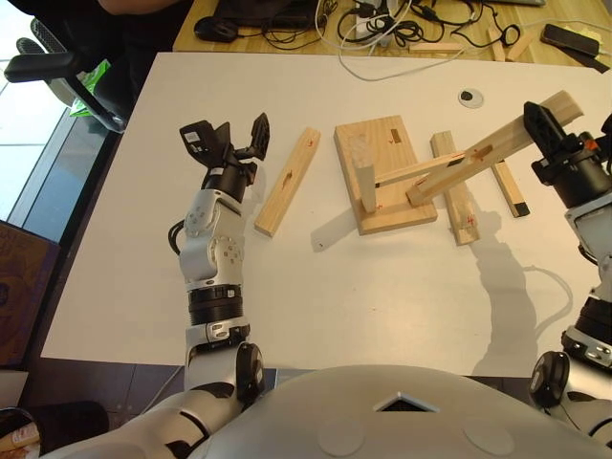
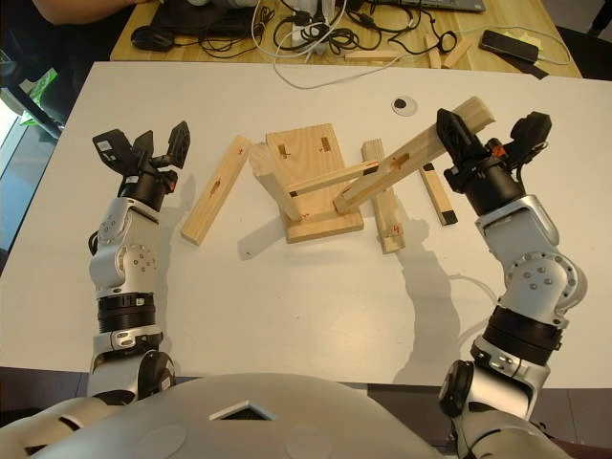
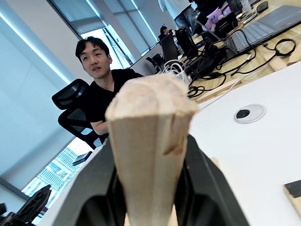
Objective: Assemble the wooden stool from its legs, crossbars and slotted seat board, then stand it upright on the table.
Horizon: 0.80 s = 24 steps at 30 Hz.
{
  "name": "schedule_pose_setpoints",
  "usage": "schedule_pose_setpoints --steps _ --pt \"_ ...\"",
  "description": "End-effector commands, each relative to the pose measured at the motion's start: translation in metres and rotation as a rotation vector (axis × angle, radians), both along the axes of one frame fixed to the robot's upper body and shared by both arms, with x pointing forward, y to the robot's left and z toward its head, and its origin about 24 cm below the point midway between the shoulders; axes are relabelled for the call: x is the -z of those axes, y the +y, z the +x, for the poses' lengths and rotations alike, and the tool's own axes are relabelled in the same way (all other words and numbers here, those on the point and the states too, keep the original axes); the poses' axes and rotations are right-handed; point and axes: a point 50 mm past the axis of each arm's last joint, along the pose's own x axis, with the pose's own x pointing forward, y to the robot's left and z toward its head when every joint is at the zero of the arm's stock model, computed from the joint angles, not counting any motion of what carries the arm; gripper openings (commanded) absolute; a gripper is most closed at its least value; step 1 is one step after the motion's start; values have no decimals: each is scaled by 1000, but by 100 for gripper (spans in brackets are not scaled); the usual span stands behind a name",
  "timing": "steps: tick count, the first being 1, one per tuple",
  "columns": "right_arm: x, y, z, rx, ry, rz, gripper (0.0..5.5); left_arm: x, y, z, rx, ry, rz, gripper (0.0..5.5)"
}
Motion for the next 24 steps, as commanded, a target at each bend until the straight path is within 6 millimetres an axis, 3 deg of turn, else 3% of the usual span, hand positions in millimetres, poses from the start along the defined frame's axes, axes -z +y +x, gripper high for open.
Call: schedule_pose_setpoints --steps 1,5,11,17,24 --pt "2 -10 2 56 26 -66 101 -1 0 2 -6 -1 -9 422" --pt "6 -4 0 13 26 -133 101 -1 0 2 -6 -1 -9 422" --pt "5 21 -3 -155 -17 -311 101 -1 -1 4 -8 0 -9 422" --pt "18 29 -3 -237 22 -331 101 -1 -2 6 -6 -5 -7 422" --pt "19 36 8 -279 30 -314 101 -3 -3 9 -3 -13 -6 422"
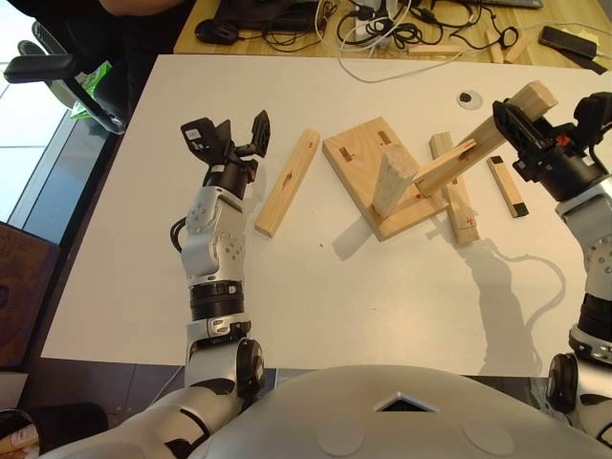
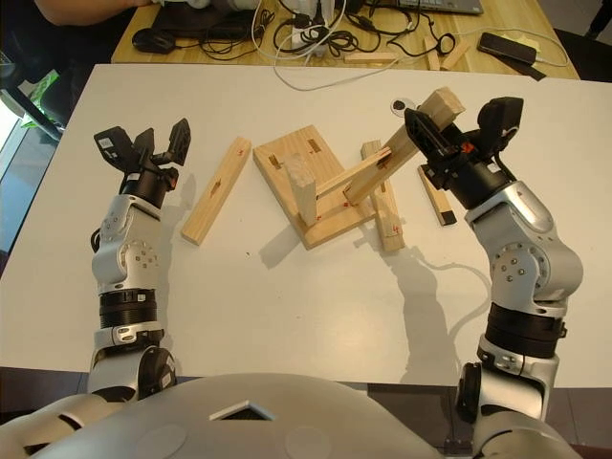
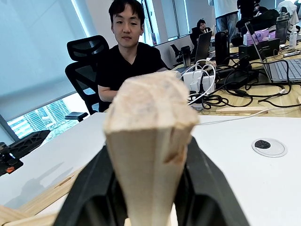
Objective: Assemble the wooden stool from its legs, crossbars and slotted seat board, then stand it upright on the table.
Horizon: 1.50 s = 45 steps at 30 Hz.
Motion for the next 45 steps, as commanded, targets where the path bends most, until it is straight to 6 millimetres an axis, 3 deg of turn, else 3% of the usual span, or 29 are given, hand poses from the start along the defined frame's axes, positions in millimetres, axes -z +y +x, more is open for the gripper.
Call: schedule_pose_setpoints --steps 1,5,14,18,19,26,29,33,36,38,42,45 --pt "22 5 6 -22 155 18 101 -2 -3 4 1 -7 -2 422" --pt "18 2 15 -40 198 75 101 -2 -4 6 5 -8 -1 422" --pt "15 13 15 -139 184 -96 101 -2 -6 8 -4 -14 -10 422" --pt "25 12 13 -126 180 -228 101 -3 -6 9 -10 -18 -20 422" --pt "27 11 13 -118 181 -250 141 -3 -7 9 -10 -18 -21 422" --pt "41 12 8 -153 181 -383 276 -3 -7 9 -8 -18 -19 422" --pt "22 13 20 -74 99 -224 317 -2 -7 9 -9 -18 -18 422" --pt "-4 8 30 -25 43 10 317 -2 -7 9 -8 -14 -19 422" --pt "-10 10 30 -42 47 47 317 -2 -7 9 -8 -14 -19 422" --pt "0 12 29 -58 99 -63 317 -2 -7 9 -8 -15 -18 422" --pt "55 3 14 -83 360 -483 317 -3 -8 10 2 -16 -16 422" --pt "66 1 9 -89 414 -560 317 -3 -8 10 3 -17 -17 422"
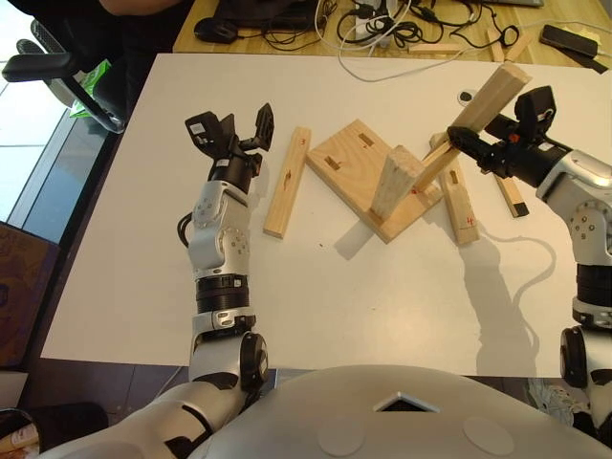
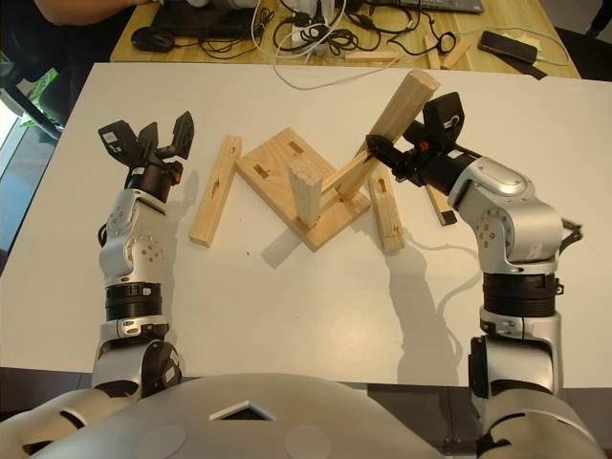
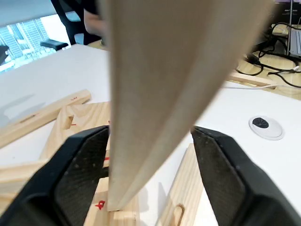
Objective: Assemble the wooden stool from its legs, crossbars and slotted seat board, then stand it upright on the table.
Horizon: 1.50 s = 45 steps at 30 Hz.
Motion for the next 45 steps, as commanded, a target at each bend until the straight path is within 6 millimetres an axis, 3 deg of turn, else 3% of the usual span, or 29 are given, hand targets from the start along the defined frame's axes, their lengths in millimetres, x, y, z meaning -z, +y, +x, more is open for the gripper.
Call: schedule_pose_setpoints --steps 1,3,8,12,15,17,19,22,29,37,41,45 --pt "48 -12 -16 63 208 -124 317 -1 -2 3 5 1 3 422" --pt "36 -9 -8 77 121 -58 317 -1 -2 4 4 1 2 422" --pt "-20 -3 11 126 -137 270 317 -2 -1 6 2 -5 3 422" --pt "-31 0 12 108 -145 358 317 -2 -1 6 4 -7 7 422" --pt "-15 2 8 88 -67 251 317 -3 -1 5 7 -6 8 422" --pt "24 -1 -4 47 123 -8 317 -3 -1 4 8 -4 8 422" --pt "51 -10 -15 53 274 -151 317 -2 -2 4 9 -3 7 422" --pt "49 -7 -15 37 266 -140 317 -3 -3 4 9 -4 4 422" --pt "-9 -5 11 140 -83 194 317 -3 -2 8 2 -10 4 422" --pt "-65 -24 6 236 -346 432 317 -6 0 8 1 -30 34 422" --pt "-96 -11 6 141 -441 425 317 -4 0 8 0 -21 29 422" --pt "-108 16 -1 -45 -422 413 293 -3 -1 9 -1 -17 18 422"
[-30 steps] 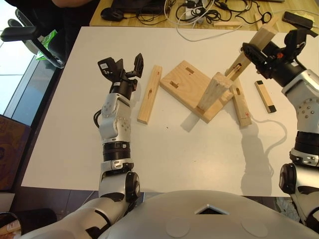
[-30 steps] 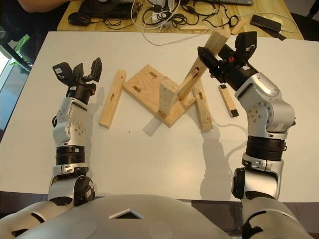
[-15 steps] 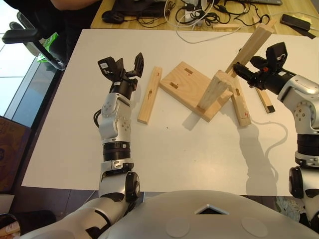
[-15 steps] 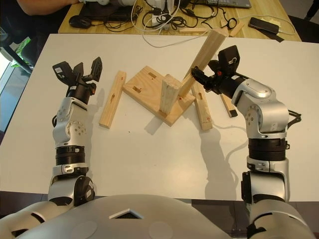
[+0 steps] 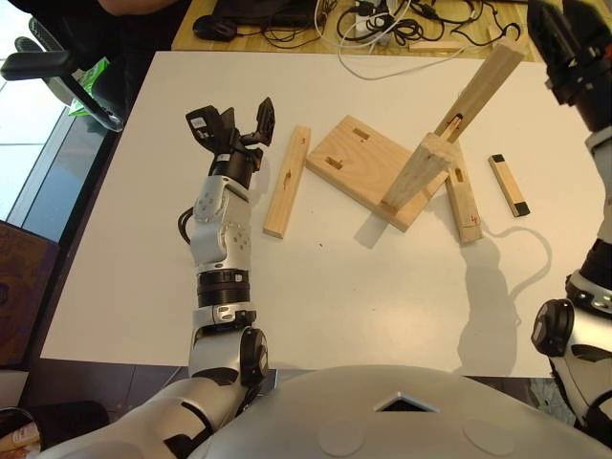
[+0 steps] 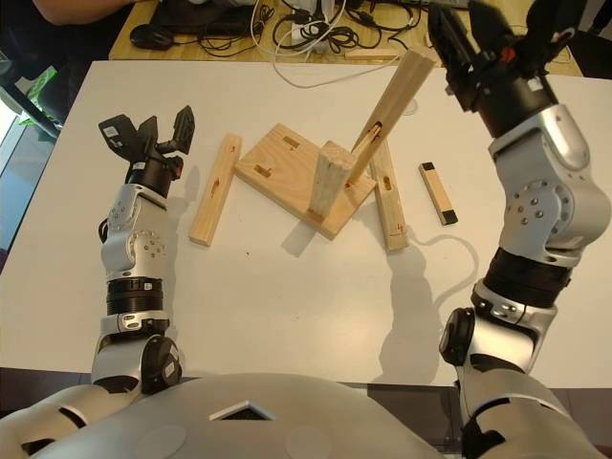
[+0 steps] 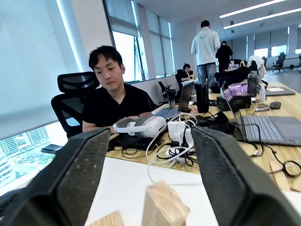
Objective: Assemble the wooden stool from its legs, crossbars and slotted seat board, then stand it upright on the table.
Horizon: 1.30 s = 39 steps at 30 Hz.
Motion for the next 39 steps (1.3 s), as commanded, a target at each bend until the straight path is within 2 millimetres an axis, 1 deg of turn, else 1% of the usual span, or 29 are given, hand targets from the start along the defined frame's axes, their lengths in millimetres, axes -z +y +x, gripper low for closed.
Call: schedule_pose_setpoints --steps 1,3,5,6,7,9,10,12,15,17,19,21,22,24,25,26,27,29,31,34,37,39 --pt "-12 37 -11 -243 -9 -59 278 -2 0 3 1 -4 3 422" --pt "-13 61 -24 -419 14 -54 242 -1 -2 5 6 -3 0 422" --pt "-18 82 -40 -624 38 -8 205 -1 -4 6 13 -1 -2 422" --pt "-23 90 -46 -717 44 30 174 0 -5 7 16 0 -3 422" --pt "-28 97 -50 -802 48 82 160 0 -6 9 19 1 -5 422" --pt "-38 104 -54 -907 52 163 120 0 -8 11 25 0 -6 422" --pt "-43 109 -55 -959 57 187 112 0 -8 12 26 -1 -6 422" --pt "-48 120 -58 -1054 80 202 77 0 -9 14 24 -4 -5 422" --pt "-42 140 -62 -1139 169 154 25 0 -9 16 22 -9 -4 422" --pt "-29 150 -68 -1218 288 143 2 0 -10 18 20 -12 -6 422" --pt "-14 155 -72 -1247 396 138 2 -1 -10 20 18 -16 -9 422" --pt "-1 159 -71 -1174 443 95 2 -2 -10 21 17 -20 -10 422" --pt "6 162 -67 -1079 435 50 2 -2 -10 22 15 -23 -11 422" --pt "24 168 -46 -747 328 -121 2 -3 -10 23 11 -28 -12 422" --pt "33 168 -38 -619 253 -228 2 -3 -9 23 9 -29 -12 422" --pt "42 169 -37 -559 203 -310 2 -3 -9 24 9 -30 -13 422" --pt "50 169 -38 -541 179 -363 2 -3 -9 24 8 -31 -13 422" --pt "63 167 -40 -501 174 -413 2 -3 -9 25 10 -32 -13 422" --pt "73 157 -37 -406 175 -456 2 -3 -9 25 8 -34 -14 422" --pt "80 132 -31 -214 159 -512 2 -3 -7 25 4 -36 -14 422" --pt "78 110 -27 -61 135 -527 2 -2 -4 25 -3 -36 -13 422" --pt "72 103 -28 -14 92 -538 2 -2 -4 24 -3 -35 -12 422"
